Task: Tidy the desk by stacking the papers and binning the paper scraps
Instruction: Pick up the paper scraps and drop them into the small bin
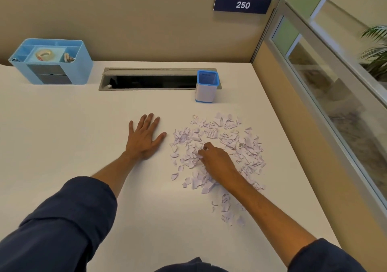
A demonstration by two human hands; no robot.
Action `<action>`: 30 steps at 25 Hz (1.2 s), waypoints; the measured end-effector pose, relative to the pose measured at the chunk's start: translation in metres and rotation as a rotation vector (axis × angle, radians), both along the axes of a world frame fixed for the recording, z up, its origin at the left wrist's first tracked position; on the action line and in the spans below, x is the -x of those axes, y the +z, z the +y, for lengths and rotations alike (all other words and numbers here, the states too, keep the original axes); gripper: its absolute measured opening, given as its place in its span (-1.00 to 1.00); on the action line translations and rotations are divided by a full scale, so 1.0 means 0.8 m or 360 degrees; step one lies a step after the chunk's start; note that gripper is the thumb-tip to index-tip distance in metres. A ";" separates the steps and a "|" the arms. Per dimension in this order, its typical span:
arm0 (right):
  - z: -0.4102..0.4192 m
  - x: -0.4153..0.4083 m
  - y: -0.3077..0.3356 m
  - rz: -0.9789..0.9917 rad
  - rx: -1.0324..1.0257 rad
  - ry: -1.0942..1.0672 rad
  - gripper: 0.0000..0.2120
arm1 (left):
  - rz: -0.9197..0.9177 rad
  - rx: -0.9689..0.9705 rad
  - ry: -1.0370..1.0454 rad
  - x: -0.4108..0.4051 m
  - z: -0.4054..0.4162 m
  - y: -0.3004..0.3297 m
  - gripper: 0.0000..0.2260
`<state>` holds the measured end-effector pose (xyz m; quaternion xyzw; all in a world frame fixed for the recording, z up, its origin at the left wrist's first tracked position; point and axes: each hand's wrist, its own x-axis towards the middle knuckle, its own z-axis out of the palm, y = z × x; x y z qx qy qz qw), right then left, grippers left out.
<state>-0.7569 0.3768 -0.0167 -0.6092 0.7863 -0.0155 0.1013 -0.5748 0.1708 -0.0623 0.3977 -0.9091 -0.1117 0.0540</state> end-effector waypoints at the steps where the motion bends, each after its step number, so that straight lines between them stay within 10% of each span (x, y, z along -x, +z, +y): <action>1: 0.000 -0.001 -0.002 0.0011 -0.0006 -0.0001 -0.84 | 0.0005 -0.0017 0.0005 0.000 -0.001 -0.001 -0.34; 7: 0.006 0.003 -0.010 -0.0106 0.0236 0.0002 -0.91 | 0.0024 -0.0037 0.0020 0.000 -0.004 -0.003 -0.36; 18: -0.048 0.093 0.073 -0.1804 0.0649 -0.0884 -0.88 | 0.0065 0.0005 0.0031 0.000 -0.006 -0.008 -0.38; 30: -0.225 0.207 0.145 -0.0748 0.0601 -0.0548 -0.86 | 0.0085 0.0023 0.0067 0.003 -0.003 -0.008 -0.40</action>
